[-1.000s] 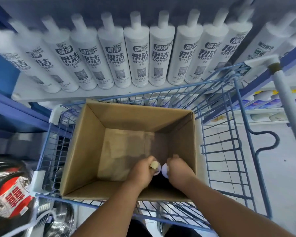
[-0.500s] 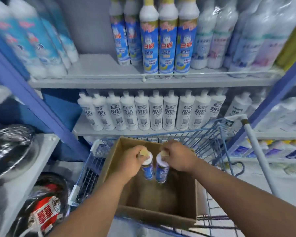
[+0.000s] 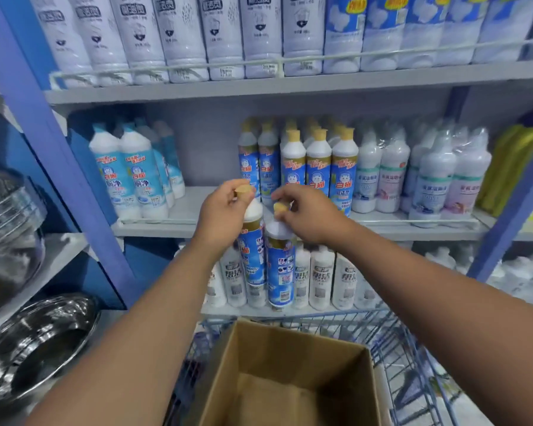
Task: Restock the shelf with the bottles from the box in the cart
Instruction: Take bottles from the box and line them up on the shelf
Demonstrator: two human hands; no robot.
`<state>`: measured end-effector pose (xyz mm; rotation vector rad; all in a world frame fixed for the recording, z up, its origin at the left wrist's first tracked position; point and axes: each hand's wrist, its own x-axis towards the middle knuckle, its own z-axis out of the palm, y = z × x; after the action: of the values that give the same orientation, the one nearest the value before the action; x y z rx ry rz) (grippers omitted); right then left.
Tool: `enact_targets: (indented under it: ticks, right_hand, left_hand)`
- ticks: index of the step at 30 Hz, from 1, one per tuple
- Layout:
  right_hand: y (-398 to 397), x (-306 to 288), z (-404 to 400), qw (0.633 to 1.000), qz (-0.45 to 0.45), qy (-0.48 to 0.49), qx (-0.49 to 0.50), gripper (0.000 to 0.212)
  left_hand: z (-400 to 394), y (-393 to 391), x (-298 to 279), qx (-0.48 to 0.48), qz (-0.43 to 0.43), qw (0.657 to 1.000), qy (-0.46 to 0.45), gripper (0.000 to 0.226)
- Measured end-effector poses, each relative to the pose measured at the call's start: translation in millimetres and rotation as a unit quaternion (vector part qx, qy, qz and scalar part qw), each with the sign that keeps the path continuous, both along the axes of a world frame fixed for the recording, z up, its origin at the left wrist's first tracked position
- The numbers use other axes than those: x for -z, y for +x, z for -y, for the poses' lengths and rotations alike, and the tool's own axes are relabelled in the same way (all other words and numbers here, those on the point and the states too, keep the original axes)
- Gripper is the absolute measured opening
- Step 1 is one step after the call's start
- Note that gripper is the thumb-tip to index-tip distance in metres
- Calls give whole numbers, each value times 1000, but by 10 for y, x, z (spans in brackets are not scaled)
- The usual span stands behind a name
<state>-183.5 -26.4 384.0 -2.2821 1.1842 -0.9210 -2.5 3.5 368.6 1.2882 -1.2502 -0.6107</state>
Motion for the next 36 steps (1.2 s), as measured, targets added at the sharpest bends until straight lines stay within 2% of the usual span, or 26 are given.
enact_targets:
  ticks: [3,8,15,21,25,31,36]
  right_hand:
    - [184,-346,191,999,17,-28,20,30]
    - [455,-838,528,995,27,-87,49,26]
    - [733,-1055,1013,989,49,-109,88,26]
    - [923,-885,1347,987,23,-102,122,26]
    - [983,-836,1493,983,11,-98,152,28]
    - [986,-934,1590,987,-29,-85,130,24]
    - [945,-964,1638,982,-132,-89,101,25]
  left_hand:
    - [220,130,-337,15,-5,999,-29,23]
    - [627,344,-692,33,-8,997,-68,17]
    - [1231,649,-873,46,15,996,-79,16]
    - [1620,706,-727,29,4,998,-62,5]
    - [1806,744,-544,12,-4,998,-55,7]
    - [1950,749,-442,5,-21,999,-35,12]
    - [2026,759,-407,-8,-15,999,-34,15]
